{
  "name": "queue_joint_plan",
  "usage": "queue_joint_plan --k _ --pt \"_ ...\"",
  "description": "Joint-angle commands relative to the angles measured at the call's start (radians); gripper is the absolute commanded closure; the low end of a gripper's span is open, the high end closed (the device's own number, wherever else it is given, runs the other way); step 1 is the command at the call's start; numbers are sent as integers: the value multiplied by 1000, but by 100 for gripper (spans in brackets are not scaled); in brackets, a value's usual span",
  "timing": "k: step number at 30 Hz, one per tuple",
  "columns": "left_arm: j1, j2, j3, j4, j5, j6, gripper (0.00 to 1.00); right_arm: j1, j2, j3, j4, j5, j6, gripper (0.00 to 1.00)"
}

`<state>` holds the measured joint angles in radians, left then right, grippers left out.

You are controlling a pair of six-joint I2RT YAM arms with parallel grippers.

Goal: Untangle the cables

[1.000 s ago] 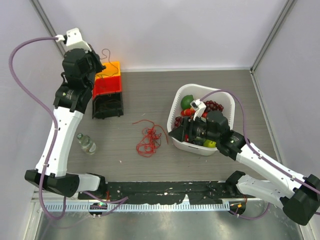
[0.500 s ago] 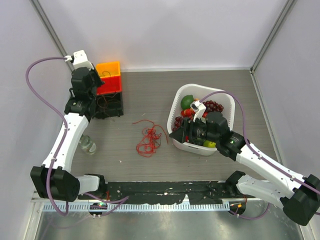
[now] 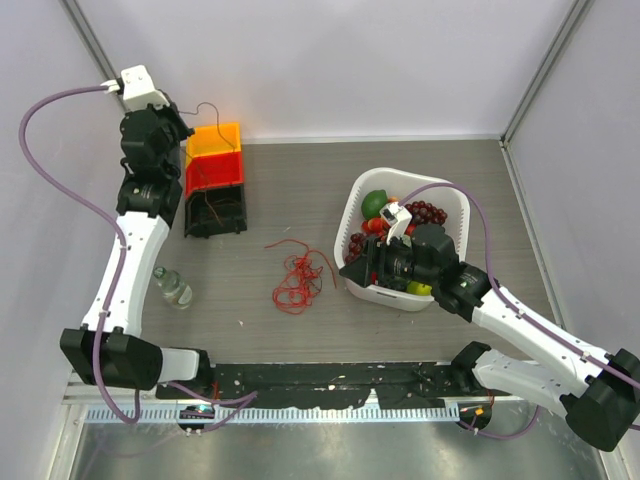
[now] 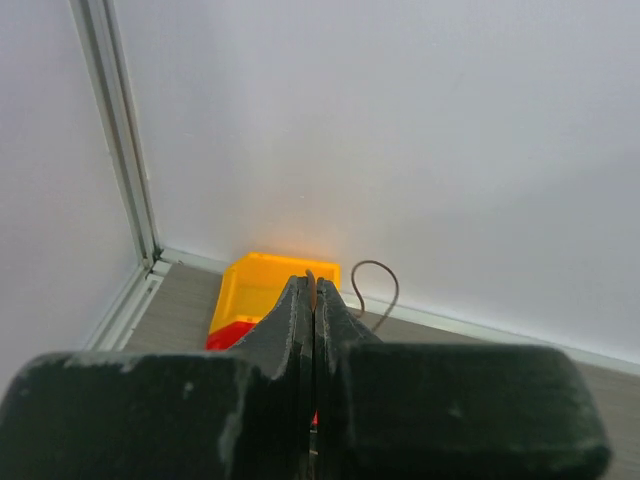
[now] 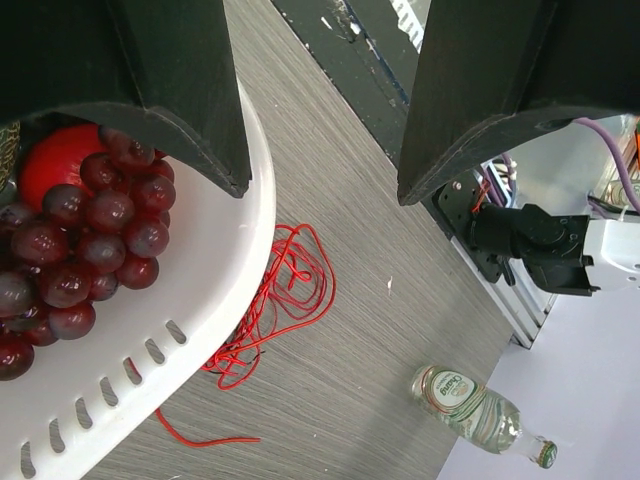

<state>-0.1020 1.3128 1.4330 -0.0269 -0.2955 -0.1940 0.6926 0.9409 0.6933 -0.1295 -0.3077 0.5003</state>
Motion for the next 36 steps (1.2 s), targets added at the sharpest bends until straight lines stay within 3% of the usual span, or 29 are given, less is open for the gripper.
queue_joint_plan --k 1,13,24,36 --pt "36 52 24 79 -14 22 100 4 -11 11 13 13 -17 35" --pt "82 111 -14 113 30 -41 100 4 -7 9 8 9 -16 35" --pt "84 -56 -322 30 -37 -326 100 5 -7 -11 33 -5 -2 35" --pt "84 -25 -367 -365 -174 -611 100 4 -25 -31 27 -16 -2 35"
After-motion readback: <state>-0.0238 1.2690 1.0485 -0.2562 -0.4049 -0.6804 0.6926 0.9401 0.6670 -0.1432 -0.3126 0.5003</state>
